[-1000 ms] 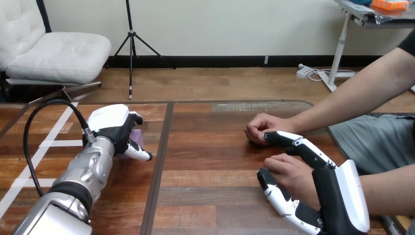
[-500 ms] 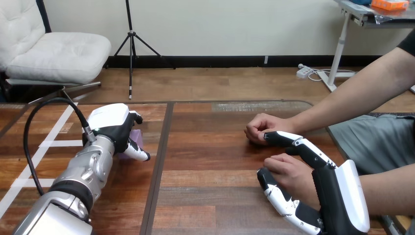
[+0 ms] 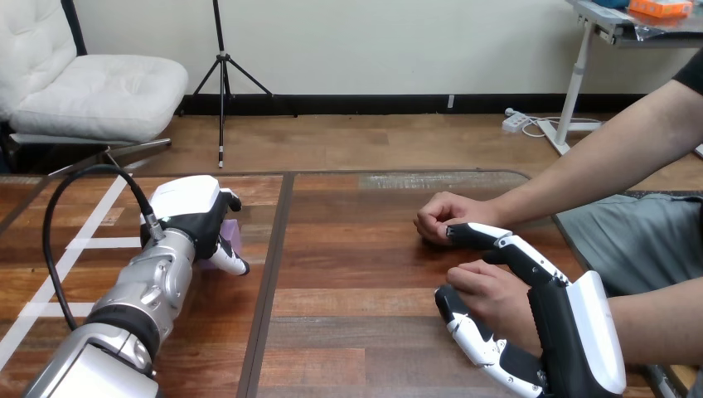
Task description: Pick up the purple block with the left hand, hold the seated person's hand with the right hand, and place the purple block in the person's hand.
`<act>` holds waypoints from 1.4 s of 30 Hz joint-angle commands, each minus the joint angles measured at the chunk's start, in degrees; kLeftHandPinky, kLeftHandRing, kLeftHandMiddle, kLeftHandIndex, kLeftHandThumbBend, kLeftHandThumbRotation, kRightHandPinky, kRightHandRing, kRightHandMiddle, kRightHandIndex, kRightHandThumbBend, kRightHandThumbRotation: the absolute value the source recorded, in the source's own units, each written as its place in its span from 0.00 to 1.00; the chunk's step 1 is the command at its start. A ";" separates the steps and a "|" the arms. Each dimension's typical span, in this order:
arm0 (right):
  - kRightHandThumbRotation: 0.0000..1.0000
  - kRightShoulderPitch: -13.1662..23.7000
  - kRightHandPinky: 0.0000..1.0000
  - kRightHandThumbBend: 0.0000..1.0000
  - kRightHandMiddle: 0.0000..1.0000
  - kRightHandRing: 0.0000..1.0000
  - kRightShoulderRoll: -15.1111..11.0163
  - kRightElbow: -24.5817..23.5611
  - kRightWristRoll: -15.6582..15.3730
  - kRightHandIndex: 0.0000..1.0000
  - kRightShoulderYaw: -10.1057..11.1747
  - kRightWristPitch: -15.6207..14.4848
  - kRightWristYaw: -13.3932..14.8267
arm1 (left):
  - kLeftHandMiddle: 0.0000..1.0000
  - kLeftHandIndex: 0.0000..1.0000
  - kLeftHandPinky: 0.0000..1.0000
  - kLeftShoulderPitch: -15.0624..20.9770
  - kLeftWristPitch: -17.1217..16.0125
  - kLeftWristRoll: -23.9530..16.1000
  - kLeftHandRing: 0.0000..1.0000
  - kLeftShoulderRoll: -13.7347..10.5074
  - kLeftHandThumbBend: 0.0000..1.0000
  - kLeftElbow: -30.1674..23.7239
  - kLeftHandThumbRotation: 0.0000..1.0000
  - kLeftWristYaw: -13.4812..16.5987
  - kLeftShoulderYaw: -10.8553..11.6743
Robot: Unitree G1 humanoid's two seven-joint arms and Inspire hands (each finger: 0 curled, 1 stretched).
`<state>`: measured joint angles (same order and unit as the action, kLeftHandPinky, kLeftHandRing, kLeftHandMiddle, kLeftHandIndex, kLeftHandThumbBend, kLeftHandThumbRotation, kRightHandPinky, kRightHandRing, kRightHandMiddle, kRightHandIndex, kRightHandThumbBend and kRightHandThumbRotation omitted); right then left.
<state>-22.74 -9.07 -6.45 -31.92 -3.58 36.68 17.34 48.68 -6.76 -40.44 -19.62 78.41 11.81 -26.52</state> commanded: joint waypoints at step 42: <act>0.47 1.98 0.68 0.46 0.73 0.73 0.65 -2.50 0.30 0.72 0.00 -0.37 0.25 | 0.80 0.79 0.63 1.41 -1.73 -0.63 0.75 -0.40 0.73 -0.68 0.13 5.29 -1.63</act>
<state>-23.50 -8.97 -6.46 -31.87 -3.63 36.52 17.32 48.07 -7.92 -41.30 -19.48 78.46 15.62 -28.37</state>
